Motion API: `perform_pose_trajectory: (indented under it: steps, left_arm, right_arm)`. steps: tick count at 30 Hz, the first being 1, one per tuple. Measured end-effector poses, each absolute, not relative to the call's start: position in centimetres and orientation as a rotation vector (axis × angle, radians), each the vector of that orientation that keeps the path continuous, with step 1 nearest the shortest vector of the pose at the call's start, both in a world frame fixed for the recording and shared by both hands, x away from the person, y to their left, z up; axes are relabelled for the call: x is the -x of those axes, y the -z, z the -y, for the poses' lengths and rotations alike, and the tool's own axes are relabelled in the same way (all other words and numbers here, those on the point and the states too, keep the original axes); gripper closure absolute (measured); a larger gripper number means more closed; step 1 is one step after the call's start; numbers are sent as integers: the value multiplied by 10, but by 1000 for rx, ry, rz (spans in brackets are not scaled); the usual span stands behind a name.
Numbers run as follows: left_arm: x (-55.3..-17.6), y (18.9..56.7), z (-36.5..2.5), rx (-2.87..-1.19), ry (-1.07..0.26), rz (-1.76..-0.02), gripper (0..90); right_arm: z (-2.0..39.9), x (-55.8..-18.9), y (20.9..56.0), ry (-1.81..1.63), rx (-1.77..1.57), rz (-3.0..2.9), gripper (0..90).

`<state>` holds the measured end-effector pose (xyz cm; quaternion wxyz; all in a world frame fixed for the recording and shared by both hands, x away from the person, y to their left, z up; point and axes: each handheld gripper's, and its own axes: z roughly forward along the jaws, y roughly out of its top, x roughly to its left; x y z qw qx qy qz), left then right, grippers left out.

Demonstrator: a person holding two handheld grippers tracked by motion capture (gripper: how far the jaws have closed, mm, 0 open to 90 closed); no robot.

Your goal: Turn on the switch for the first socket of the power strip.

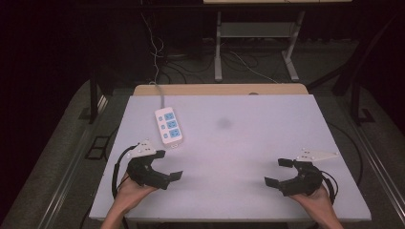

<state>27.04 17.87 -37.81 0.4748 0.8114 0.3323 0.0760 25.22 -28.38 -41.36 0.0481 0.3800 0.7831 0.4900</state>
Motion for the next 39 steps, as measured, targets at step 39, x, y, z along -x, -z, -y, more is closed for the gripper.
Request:
perform_pose_trajectory:
  steps: [39]
  left_arm:
    - [-313,342,-207,-2025,-242,-884,0]
  right_arm:
    - [286,-252,416,-1480,-1167,-2397,12]
